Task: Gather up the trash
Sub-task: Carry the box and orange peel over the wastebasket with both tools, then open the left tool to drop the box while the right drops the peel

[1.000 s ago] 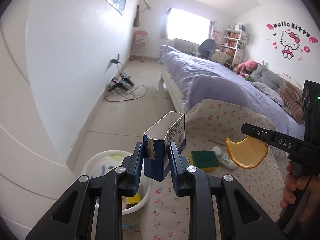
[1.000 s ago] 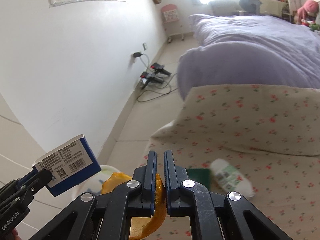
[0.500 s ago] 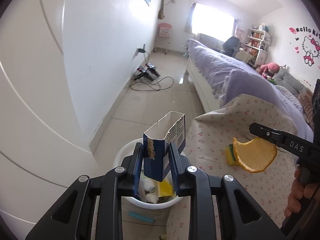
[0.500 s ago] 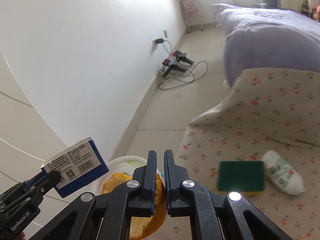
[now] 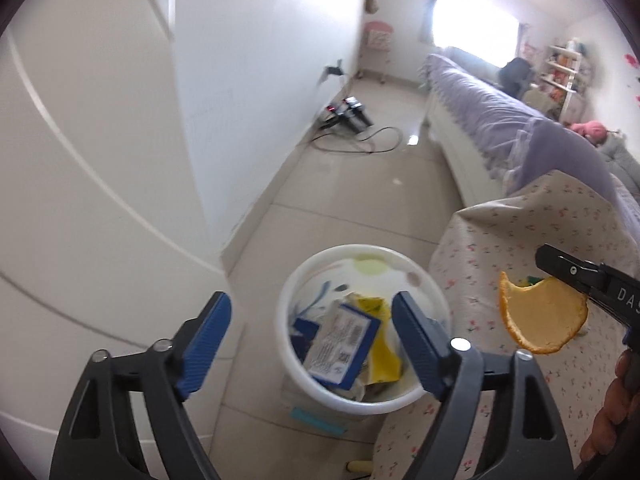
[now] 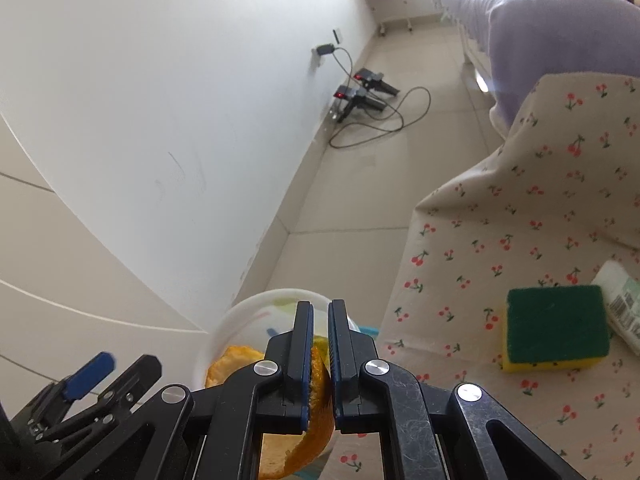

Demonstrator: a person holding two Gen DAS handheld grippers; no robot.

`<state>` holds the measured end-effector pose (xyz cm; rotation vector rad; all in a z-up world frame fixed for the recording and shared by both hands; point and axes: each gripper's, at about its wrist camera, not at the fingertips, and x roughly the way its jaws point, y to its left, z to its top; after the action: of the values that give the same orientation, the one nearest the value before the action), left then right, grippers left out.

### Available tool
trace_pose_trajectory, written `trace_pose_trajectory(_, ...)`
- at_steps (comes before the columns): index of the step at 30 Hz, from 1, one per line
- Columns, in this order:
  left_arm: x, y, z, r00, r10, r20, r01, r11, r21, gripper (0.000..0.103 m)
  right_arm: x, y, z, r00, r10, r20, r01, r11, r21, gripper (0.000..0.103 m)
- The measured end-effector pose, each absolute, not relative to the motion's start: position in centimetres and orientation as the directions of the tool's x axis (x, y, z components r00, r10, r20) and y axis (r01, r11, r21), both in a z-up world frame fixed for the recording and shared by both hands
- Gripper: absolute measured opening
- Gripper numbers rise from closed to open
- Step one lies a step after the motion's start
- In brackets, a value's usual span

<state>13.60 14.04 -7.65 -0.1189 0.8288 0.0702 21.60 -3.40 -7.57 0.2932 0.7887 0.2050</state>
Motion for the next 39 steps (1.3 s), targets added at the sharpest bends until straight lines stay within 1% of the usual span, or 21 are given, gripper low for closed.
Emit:
trace_pose_trajectory(4,13.2,15.5,-7.5,0.652,0.019,-0.758,-0.169,0.978,-0.121,0.091,22.0,-3.1,-8.1,0.687,0.297,-0.664,-0.069,0.935,0.347,0.007)
trace_pose_trajectory(8,12.4,16.2,-7.1,0.65,0.018,-0.76,-0.184,0.974,-0.134,0.094,22.3,-2.6,-8.9,0.683,0.347,-0.643,-0.102,0.917,0.386,0.014)
trace_pose_trajectory(9,12.3,16.1,-7.0,0.649,0.021,-0.76,-0.184,0.974,-0.13,0.095,22.3,-2.6,-9.1,0.681,0.367,-0.634,-0.115,0.908,0.403,0.02)
trace_pose_trajectory(10,12.2,16.0,-7.0,0.648,0.021,-0.761,-0.181,0.975,-0.128,0.096,22.4,-2.6,-9.3,0.676,0.373,-0.635,-0.116,0.905,0.408,0.047)
trace_pose_trajectory(11,12.2,16.0,-6.9,0.647,0.02,-0.762,-0.179,0.976,-0.126,0.096,22.4,-2.8,-9.3,0.679,0.363,-0.638,-0.103,0.908,0.406,0.071)
trace_pose_trajectory(12,12.1,16.0,-6.9,0.646,0.021,-0.763,-0.177,0.976,-0.124,0.097,22.2,-3.0,-9.1,0.685,0.352,-0.638,-0.092,0.91,0.404,0.077)
trace_pose_trajectory(13,12.1,15.9,-6.9,0.645,0.021,-0.764,-0.176,0.977,-0.122,0.097,22.1,-3.2,-8.9,0.69,0.339,-0.639,-0.082,0.915,0.396,0.079)
trace_pose_trajectory(21,12.6,13.9,-6.4,0.64,-0.023,-0.768,-0.144,0.978,-0.148,0.097,21.2,-6.7,-6.9,0.711,0.256,-0.655,-0.056,0.949,0.31,0.082)
trace_pose_trajectory(33,13.4,6.8,-6.0,0.62,-0.094,-0.779,-0.016,0.991,-0.132,0.098,19.2,-14.9,-5.3,0.723,0.137,-0.678,0.024,0.975,0.223,0.084)
trace_pose_trajectory(39,14.1,4.1,-8.1,0.563,-0.159,-0.811,0.028,0.984,-0.174,0.097,18.4,-18.3,-5.6,0.708,0.08,-0.701,0.056,0.984,0.169,0.084)
